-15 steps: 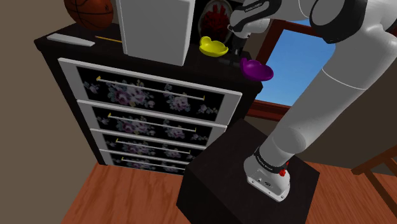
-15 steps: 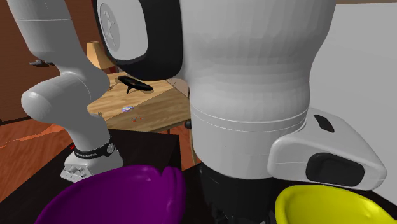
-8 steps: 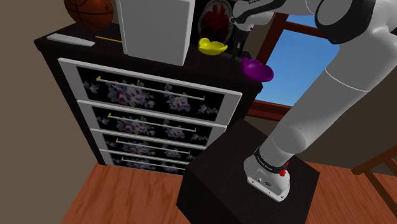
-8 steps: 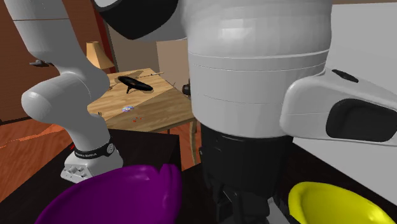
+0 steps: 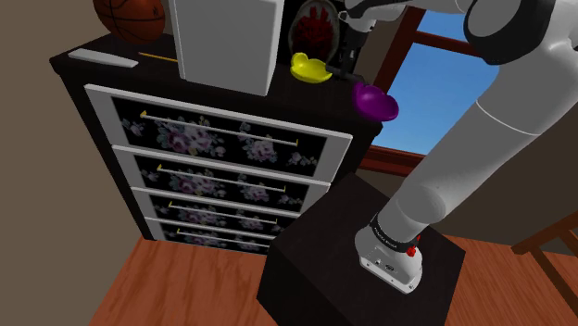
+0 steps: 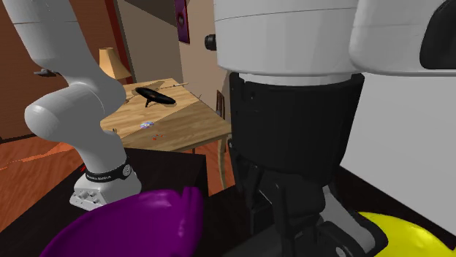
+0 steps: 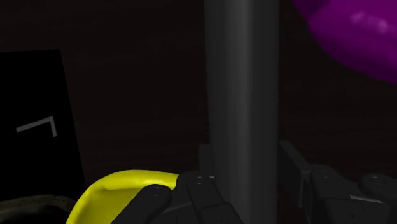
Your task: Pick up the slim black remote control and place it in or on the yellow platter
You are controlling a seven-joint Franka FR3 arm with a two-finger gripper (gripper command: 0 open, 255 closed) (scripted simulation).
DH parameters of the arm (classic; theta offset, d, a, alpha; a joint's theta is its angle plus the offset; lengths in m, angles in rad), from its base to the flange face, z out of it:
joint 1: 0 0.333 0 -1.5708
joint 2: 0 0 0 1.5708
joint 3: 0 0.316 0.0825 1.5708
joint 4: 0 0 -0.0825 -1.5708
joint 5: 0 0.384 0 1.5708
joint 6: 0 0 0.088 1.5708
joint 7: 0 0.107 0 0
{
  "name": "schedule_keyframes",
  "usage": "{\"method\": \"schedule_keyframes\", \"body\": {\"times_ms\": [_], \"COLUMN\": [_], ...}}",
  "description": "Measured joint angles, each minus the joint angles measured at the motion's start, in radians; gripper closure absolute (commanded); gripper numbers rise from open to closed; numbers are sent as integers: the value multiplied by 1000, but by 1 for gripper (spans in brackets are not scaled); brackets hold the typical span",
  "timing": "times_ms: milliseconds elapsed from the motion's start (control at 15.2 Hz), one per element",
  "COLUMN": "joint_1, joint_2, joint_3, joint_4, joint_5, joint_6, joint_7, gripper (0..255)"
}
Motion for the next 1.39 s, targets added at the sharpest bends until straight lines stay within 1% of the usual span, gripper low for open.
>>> {"method": "schedule_keyframes", "body": {"times_ms": [1056, 1122, 1386], "joint_1": [4, 6, 3], "joint_2": [-7, 11, 159], "joint_3": [6, 6, 5], "joint_4": [206, 231, 383], "joint_5": [-1, 8, 80], "joint_6": [-212, -221, -245], "joint_7": [-1, 1, -9], "gripper": [255, 255, 255]}}
